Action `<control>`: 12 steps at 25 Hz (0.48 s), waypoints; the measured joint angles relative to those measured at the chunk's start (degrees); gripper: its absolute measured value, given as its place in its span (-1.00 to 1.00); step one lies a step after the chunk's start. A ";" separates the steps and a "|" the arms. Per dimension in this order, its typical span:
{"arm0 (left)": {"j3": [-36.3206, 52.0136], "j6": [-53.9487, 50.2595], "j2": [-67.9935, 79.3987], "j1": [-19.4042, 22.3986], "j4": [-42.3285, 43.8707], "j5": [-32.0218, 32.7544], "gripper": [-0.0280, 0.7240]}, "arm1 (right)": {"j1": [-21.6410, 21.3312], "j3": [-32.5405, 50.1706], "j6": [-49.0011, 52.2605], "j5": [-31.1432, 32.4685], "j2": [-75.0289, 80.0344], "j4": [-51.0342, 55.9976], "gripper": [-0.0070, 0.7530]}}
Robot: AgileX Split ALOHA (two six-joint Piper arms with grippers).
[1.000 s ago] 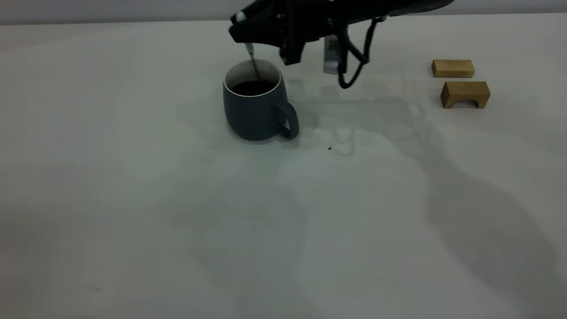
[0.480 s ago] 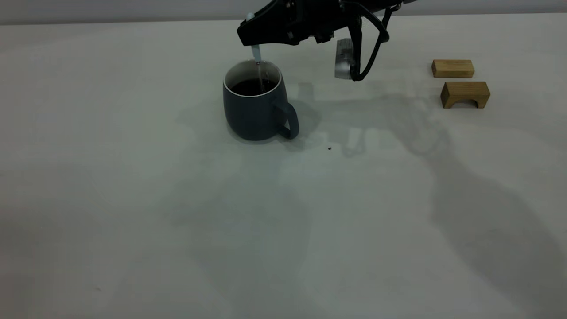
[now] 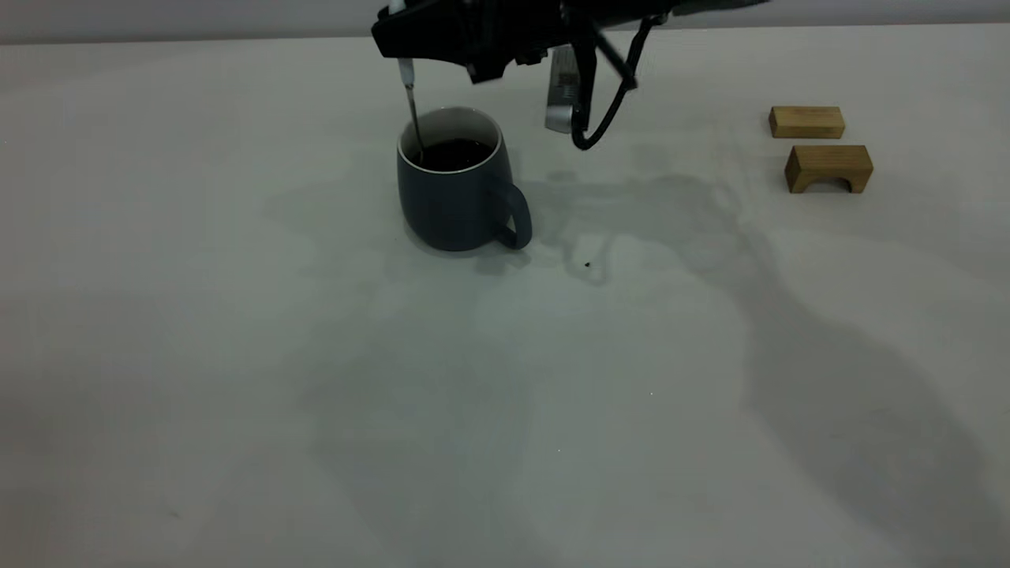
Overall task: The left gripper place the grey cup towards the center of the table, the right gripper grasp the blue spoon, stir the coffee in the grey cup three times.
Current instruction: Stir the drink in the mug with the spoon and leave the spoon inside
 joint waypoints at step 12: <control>0.00 0.00 0.00 0.00 0.00 0.00 0.63 | -2.62 -0.22 -9.88 -0.72 0.82 -7.37 -0.60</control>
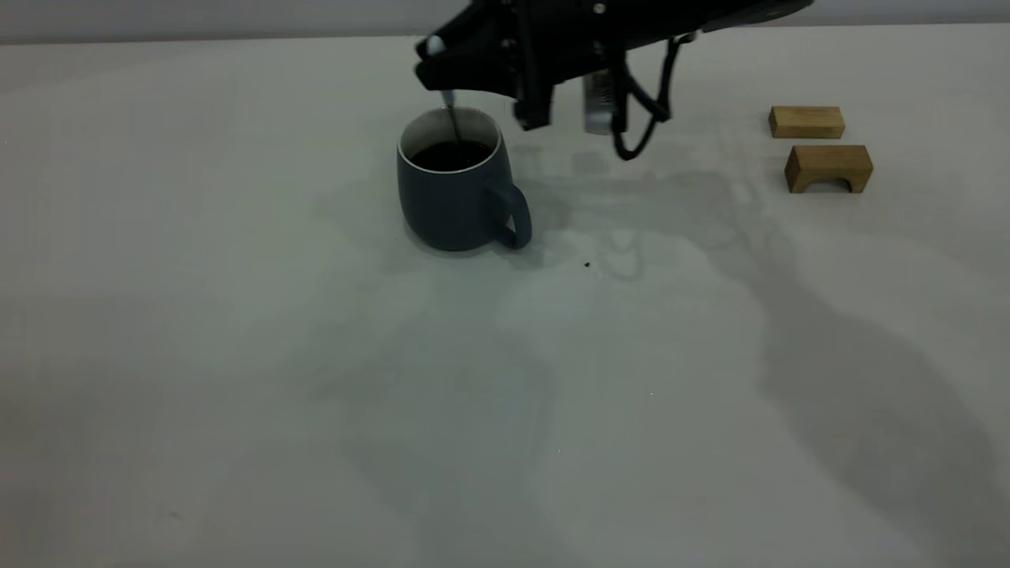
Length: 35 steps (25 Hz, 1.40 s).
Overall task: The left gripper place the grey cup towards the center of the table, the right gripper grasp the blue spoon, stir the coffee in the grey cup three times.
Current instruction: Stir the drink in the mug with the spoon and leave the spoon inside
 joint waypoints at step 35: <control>0.00 0.00 0.00 0.00 0.00 0.00 0.63 | -0.70 -0.25 12.62 2.99 -4.94 -11.13 -0.60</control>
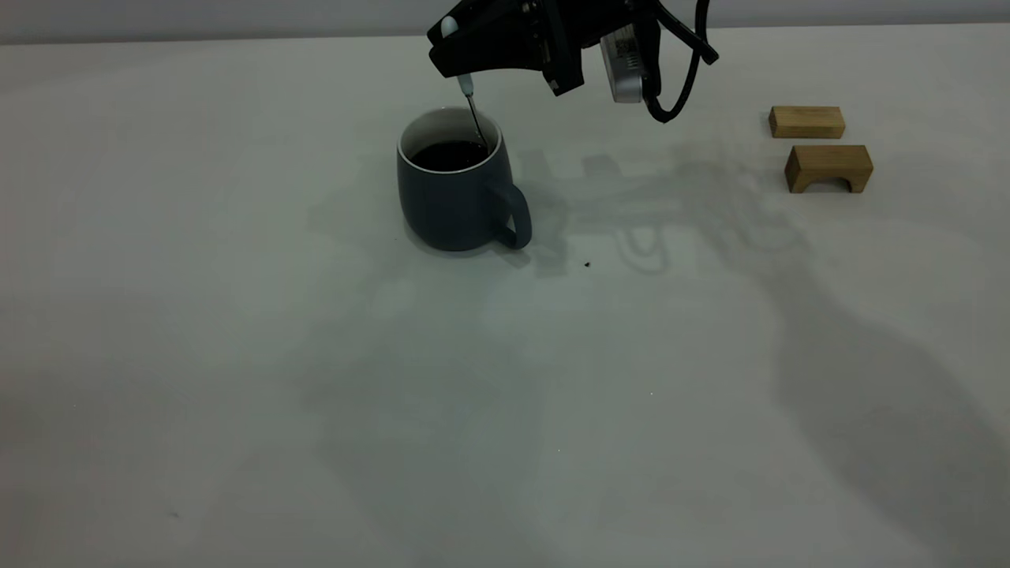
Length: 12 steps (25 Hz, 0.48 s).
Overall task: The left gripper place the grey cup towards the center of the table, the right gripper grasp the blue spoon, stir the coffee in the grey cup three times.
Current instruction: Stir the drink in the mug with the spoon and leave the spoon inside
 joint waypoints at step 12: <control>0.00 0.00 0.00 0.00 0.00 0.00 0.63 | 0.00 0.00 0.00 0.00 0.00 0.00 -0.42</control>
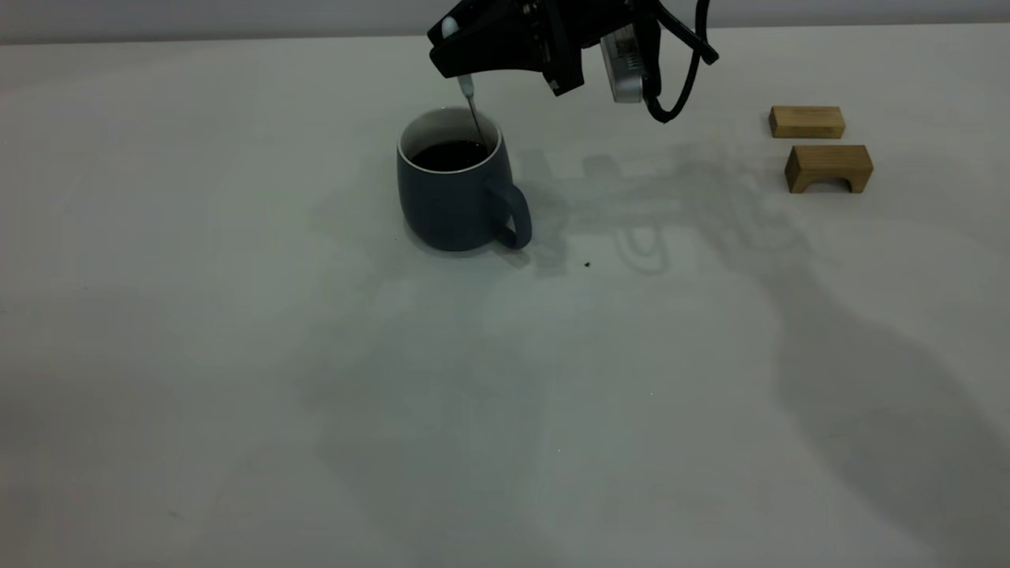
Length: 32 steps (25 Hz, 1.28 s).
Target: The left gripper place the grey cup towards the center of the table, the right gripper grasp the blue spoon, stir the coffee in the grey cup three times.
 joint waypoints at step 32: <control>0.00 0.00 0.00 0.00 0.00 0.00 0.63 | -0.19 0.00 -28.53 10.98 -24.54 -43.01 0.25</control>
